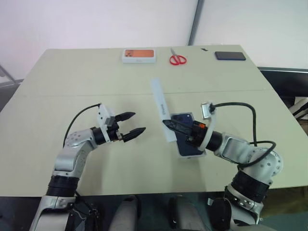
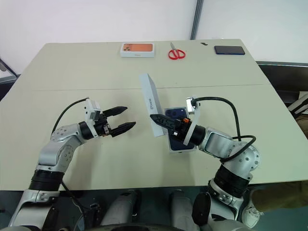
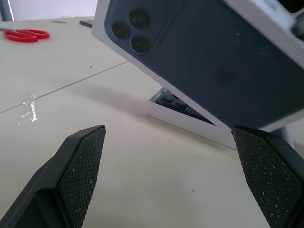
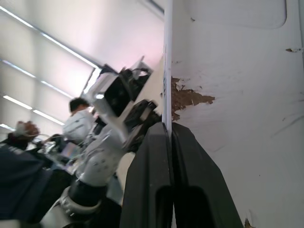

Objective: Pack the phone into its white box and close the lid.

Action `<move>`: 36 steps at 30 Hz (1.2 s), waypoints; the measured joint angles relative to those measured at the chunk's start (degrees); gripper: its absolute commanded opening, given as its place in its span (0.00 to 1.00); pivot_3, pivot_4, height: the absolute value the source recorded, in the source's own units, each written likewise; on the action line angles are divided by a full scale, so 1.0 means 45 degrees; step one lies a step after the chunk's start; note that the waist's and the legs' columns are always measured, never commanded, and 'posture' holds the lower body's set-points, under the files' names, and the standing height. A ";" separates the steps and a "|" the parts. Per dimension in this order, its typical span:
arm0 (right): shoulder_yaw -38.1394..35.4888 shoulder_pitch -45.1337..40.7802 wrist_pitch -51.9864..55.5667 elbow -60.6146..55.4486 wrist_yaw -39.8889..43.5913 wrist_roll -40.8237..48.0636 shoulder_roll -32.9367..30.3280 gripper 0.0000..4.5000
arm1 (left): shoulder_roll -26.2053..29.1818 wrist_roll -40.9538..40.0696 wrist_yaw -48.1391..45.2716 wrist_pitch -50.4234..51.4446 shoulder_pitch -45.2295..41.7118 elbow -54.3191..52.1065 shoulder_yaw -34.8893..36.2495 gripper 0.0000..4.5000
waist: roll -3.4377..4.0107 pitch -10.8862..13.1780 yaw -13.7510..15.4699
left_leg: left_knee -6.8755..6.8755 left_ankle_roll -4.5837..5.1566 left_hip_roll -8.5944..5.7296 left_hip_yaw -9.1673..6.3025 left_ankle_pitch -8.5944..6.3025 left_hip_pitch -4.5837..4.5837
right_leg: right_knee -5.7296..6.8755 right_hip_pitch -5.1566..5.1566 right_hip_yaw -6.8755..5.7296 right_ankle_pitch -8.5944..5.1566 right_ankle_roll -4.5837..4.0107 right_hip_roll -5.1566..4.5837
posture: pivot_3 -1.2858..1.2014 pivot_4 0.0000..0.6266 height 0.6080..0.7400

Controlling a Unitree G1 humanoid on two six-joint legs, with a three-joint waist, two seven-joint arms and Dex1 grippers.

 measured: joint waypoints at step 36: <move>0.3686 0.2341 -0.5482 0.1675 0.2143 0.0628 -1.0077 0.65 | -0.3036 0.1171 0.0059 -0.0408 -0.1656 0.1957 -0.2267 0.00 | -0.0008 -0.0003 0.0096 | 0.0039 0.0035 -0.0023 0.0015 -0.0019 -0.0009 | -0.0049 0.0047 -0.0024 -0.0007 0.0013 0.0009 | 0.52 0.24 1.00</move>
